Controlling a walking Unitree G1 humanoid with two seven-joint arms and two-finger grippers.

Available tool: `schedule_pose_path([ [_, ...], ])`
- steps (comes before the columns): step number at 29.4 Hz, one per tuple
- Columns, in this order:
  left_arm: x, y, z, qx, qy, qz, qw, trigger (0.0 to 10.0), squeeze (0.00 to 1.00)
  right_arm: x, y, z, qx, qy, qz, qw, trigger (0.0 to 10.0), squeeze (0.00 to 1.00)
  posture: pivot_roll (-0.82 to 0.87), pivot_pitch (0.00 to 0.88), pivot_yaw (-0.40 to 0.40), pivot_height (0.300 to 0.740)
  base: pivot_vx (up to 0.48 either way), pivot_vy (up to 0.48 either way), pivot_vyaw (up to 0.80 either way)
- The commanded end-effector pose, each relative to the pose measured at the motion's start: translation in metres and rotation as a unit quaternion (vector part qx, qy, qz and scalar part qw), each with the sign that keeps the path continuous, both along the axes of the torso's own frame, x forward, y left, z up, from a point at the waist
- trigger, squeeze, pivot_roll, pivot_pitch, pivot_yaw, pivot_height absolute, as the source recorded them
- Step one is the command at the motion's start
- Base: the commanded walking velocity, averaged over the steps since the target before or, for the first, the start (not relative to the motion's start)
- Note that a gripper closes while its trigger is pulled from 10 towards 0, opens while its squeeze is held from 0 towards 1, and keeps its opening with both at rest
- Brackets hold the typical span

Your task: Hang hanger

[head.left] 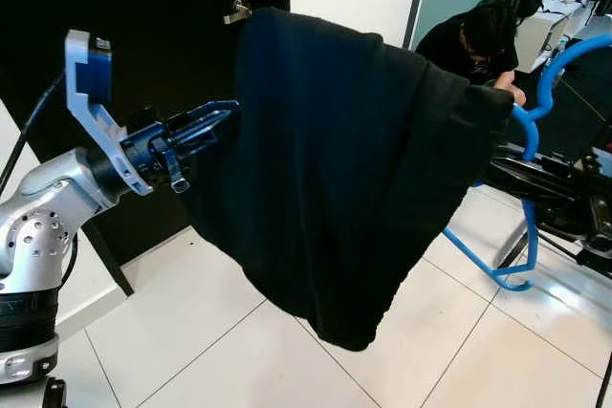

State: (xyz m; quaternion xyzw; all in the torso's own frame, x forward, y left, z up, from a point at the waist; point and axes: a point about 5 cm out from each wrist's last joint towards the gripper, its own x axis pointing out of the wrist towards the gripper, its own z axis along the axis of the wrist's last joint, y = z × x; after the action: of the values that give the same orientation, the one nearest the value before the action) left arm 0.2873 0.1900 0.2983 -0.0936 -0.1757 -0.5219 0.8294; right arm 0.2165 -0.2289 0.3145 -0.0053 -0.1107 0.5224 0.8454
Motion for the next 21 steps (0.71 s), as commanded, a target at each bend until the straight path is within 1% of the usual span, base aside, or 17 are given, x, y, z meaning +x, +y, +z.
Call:
schedule_pose_path([
  [1,-0.004,0.001,0.001,0.006,-0.001,-0.009,1.000,0.0,0.00,-0.001,0.001,0.006,-0.003,-0.021,-0.001,1.000,10.0,0.00,0.02,0.000,0.005,0.740,0.000,0.000,0.00],
  [4,-0.006,0.000,0.000,0.006,0.002,-0.016,1.000,0.0,0.00,-0.001,0.001,0.006,-0.003,-0.021,-0.001,1.000,10.0,0.00,0.02,0.000,0.005,0.740,0.000,0.000,0.00],
  [8,-0.009,-0.009,-0.005,0.012,0.012,-0.039,0.999,0.0,0.00,-0.001,0.002,0.006,-0.004,-0.021,-0.003,1.000,10.0,0.00,0.01,0.000,0.006,0.740,0.000,0.000,0.00],
  [11,-0.009,-0.011,-0.007,0.013,0.014,-0.043,0.999,0.0,0.00,-0.001,0.002,0.006,-0.005,-0.020,-0.004,1.000,10.0,0.00,0.01,0.000,0.006,0.740,0.000,0.000,0.00],
  [14,-0.008,-0.013,-0.008,0.013,0.013,-0.036,0.999,0.0,0.00,-0.001,0.002,0.006,-0.006,-0.020,-0.005,1.000,10.0,0.00,0.01,0.000,0.004,0.740,0.000,0.000,0.00],
  [15,-0.005,-0.012,-0.008,0.014,0.015,-0.021,1.000,7.1,0.10,-0.001,0.002,0.006,-0.006,-0.020,-0.005,1.000,10.0,0.00,0.01,0.000,0.004,0.740,0.000,0.000,0.00],
  [16,-0.001,-0.009,-0.008,0.016,0.020,-0.003,1.000,10.0,1.00,-0.001,0.002,0.006,-0.006,-0.020,-0.004,1.000,10.0,0.00,0.01,0.000,0.005,0.740,0.000,0.000,0.00],
  [19,0.003,-0.004,-0.007,0.027,0.018,0.024,0.999,10.0,1.00,-0.001,0.002,0.006,-0.006,-0.019,-0.002,1.000,10.0,0.00,0.01,0.000,0.005,0.740,0.000,0.000,0.00],
  [21,0.003,-0.004,-0.007,0.027,0.018,0.024,0.999,10.0,1.00,-0.001,0.002,0.006,-0.006,-0.019,-0.002,1.000,10.0,0.00,0.01,0.000,0.005,0.740,0.000,0.000,0.00],
])
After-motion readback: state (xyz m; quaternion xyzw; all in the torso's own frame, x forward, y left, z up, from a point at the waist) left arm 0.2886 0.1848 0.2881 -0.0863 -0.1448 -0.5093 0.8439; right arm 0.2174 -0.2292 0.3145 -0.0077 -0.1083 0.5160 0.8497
